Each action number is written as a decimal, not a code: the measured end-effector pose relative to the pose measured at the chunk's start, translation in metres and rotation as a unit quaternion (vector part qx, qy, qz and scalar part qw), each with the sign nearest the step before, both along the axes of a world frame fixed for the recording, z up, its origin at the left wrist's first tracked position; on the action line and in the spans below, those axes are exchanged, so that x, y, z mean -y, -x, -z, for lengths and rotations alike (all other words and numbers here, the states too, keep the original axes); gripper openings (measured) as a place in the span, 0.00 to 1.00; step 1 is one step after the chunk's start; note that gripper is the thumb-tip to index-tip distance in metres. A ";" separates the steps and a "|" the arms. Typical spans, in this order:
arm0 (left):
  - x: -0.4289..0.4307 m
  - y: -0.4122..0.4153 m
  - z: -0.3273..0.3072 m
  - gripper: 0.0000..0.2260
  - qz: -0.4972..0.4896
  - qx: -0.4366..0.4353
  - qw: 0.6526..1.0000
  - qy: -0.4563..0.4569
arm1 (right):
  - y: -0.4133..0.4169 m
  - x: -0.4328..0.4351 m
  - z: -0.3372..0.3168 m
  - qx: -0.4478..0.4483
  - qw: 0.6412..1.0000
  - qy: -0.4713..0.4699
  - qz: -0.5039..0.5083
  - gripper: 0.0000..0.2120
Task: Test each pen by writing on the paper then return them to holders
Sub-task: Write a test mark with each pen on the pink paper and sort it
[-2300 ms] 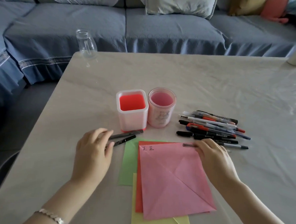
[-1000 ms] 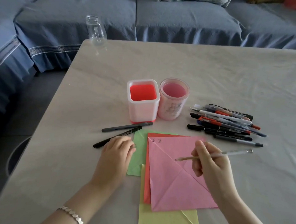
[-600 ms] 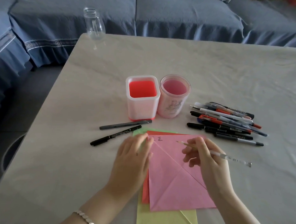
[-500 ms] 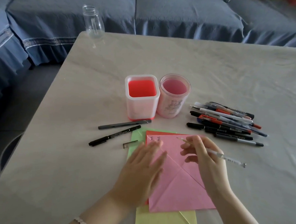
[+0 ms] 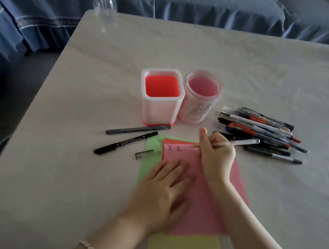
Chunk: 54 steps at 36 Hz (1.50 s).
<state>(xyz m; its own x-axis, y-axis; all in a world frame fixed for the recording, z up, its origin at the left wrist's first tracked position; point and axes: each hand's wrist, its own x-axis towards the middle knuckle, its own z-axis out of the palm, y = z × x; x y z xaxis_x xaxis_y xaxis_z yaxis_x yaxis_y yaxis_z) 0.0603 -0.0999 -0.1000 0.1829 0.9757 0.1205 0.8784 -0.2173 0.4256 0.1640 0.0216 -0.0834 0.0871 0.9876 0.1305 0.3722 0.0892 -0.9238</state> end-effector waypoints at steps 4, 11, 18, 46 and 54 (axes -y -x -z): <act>-0.001 0.000 -0.003 0.20 -0.001 0.010 1.000 0.005 | 0.002 0.003 0.006 0.031 0.999 -0.040 0.012 0.21; -0.001 0.001 -0.005 0.20 -0.005 0.015 1.000 0.022 | 0.006 0.003 0.009 0.043 0.997 -0.070 -0.009 0.19; -0.002 0.000 -0.007 0.19 -0.009 0.025 0.999 0.024 | 0.008 0.001 0.011 0.053 0.995 -0.081 -0.016 0.20; -0.008 -0.006 -0.006 0.21 -0.042 0.031 0.999 -0.006 | 0.000 0.008 0.001 0.012 0.999 -0.020 -0.035 0.17; -0.008 -0.005 -0.003 0.21 -0.039 0.027 0.999 -0.013 | -0.016 0.010 -0.002 0.010 0.997 0.005 -0.074 0.20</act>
